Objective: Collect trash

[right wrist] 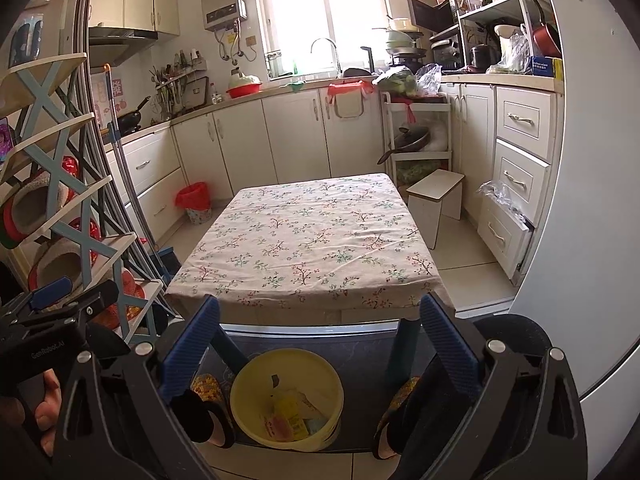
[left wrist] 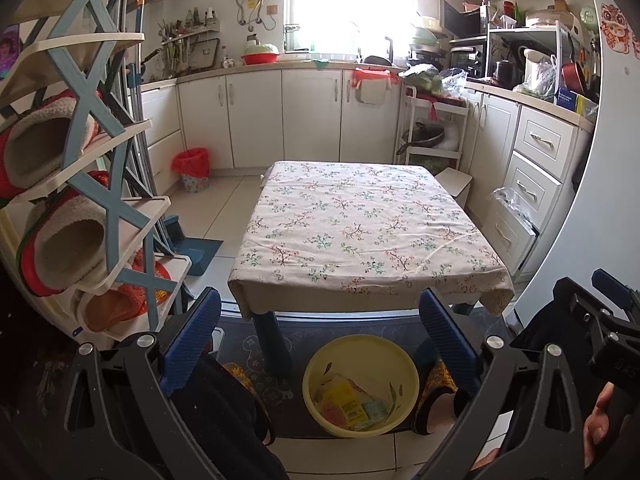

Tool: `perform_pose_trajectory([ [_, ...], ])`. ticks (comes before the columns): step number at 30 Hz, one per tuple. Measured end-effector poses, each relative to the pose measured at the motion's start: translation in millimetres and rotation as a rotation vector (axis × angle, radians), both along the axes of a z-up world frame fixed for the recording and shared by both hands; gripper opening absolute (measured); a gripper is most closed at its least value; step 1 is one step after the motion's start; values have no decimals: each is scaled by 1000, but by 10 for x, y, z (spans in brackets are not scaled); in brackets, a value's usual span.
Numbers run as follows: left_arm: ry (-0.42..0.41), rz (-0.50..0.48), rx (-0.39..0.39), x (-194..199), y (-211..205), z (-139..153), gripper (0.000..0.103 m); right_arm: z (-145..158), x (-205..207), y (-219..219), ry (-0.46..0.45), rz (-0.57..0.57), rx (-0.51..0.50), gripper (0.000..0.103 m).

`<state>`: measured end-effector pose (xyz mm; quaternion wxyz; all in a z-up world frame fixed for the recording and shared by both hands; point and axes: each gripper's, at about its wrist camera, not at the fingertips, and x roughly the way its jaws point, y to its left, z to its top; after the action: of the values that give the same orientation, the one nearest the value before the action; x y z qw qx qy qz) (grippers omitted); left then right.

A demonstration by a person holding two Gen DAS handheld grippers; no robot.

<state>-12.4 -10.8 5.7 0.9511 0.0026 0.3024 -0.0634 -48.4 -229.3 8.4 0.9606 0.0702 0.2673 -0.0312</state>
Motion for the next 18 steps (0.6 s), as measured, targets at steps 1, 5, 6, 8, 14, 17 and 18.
perform_pose_trajectory([
  [1,7,0,1,5,-8,-4,95,0,-1,-4,0,1,0,96],
  [5,15,-7,8,12,-40,-29,95,-8,5,-9,7,-1,4,96],
  [6,17,-10,11,22,-45,-37,95,-14,7,-11,10,-1,6,96],
  [8,20,-12,16,33,-59,-50,95,-25,20,-25,17,-2,9,96],
  [14,38,-18,32,119,-102,-115,95,-105,95,-67,39,-2,16,96],
  [17,51,-21,36,172,-116,-164,95,-149,143,-98,52,-6,22,96],
  [18,55,-22,38,190,-116,-179,95,-164,158,-107,56,-8,25,96],
])
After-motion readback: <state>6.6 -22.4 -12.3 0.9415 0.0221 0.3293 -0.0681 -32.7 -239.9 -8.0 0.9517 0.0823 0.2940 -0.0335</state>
